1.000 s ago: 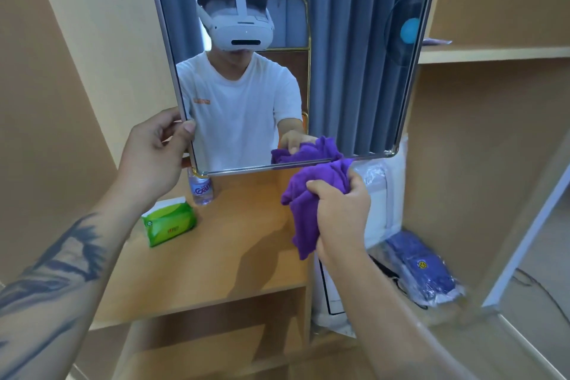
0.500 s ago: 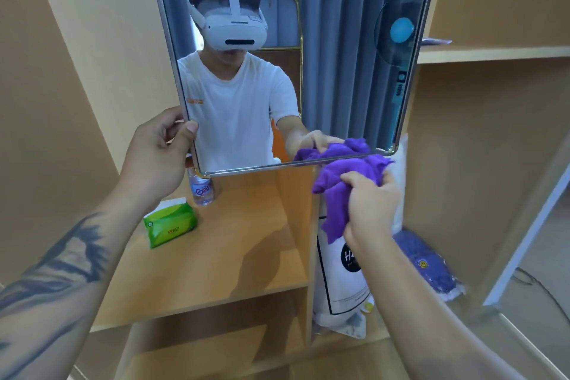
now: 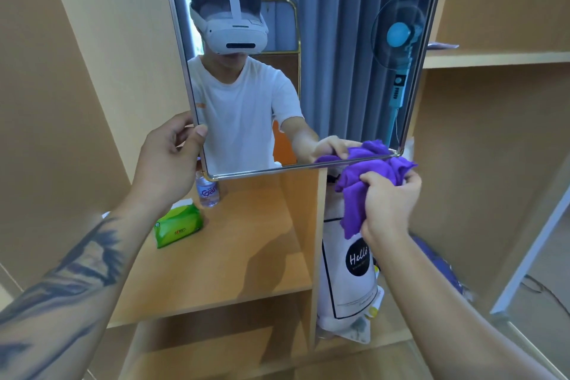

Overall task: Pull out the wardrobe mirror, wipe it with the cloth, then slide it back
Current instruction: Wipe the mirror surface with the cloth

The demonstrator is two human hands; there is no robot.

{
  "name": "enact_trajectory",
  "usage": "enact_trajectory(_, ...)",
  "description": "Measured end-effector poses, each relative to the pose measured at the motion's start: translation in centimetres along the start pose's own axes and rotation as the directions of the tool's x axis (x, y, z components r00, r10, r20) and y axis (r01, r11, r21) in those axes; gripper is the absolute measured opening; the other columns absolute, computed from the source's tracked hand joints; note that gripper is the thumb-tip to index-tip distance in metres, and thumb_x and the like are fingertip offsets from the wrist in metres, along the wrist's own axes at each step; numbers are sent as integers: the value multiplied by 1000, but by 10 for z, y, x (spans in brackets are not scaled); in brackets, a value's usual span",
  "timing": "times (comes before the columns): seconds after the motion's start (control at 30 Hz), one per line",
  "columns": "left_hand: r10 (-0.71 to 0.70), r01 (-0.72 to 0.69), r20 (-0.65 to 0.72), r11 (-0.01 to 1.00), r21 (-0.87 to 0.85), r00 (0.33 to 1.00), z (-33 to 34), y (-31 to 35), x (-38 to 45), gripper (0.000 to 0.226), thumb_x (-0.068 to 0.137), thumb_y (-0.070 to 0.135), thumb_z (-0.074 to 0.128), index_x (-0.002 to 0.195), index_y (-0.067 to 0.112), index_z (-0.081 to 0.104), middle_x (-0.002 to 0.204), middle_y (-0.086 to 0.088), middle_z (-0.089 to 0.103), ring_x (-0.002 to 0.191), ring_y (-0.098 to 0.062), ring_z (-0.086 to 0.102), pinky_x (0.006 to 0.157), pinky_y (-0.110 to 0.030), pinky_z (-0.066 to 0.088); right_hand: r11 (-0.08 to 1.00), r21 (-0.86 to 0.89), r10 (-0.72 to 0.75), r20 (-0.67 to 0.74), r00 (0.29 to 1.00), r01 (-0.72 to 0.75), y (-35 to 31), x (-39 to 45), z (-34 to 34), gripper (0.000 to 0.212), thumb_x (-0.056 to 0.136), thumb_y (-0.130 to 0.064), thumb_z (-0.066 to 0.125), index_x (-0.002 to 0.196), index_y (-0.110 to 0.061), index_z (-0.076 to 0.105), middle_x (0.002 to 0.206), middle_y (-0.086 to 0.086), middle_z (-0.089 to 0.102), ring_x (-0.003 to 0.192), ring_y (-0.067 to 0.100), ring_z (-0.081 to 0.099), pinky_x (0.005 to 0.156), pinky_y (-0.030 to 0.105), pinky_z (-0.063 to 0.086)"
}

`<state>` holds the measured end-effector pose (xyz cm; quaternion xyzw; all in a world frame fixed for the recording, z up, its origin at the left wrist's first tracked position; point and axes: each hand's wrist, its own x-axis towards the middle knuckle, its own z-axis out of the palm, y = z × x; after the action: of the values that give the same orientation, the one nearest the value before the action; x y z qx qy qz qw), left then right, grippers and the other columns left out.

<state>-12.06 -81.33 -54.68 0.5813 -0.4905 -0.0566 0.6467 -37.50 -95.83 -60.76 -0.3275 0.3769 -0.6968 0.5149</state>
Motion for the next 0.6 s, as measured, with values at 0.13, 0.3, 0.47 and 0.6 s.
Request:
enact_trajectory(0.13,-4,4,-16,1000,4,1000,1,1,0,29,104,32,56,104,54,74,96,7,77,97,-22,72,91,-64,60,998,-60,10,133,991,-2,17,-29,19,57,80,7,66,114,-34,47,103,-1,66,70,5,70,62,25,58)
enact_trajectory(0.3,20,-20,-8,999,28,1000,1,-1,-1,37,108,25,55,102,55,75,86,11,73,85,-10,67,90,-63,60,980,-180,-43,209,977,82,21,-24,7,58,78,3,72,108,-40,47,107,-7,65,76,6,72,68,30,60)
enact_trajectory(0.47,27,-27,-6,999,21,1000,1,-3,0,37,109,25,54,102,55,75,80,17,71,78,-3,65,90,-60,60,997,-59,-43,-22,999,42,-4,21,-15,59,81,6,72,127,-21,46,116,1,63,93,15,67,83,28,56)
enact_trajectory(0.6,43,-43,-6,998,36,999,3,-5,1,31,108,28,54,103,51,74,80,6,63,80,-14,59,88,-61,60,985,-144,-89,35,995,93,1,8,-4,56,81,7,69,121,-25,46,120,2,63,96,12,68,90,28,57)
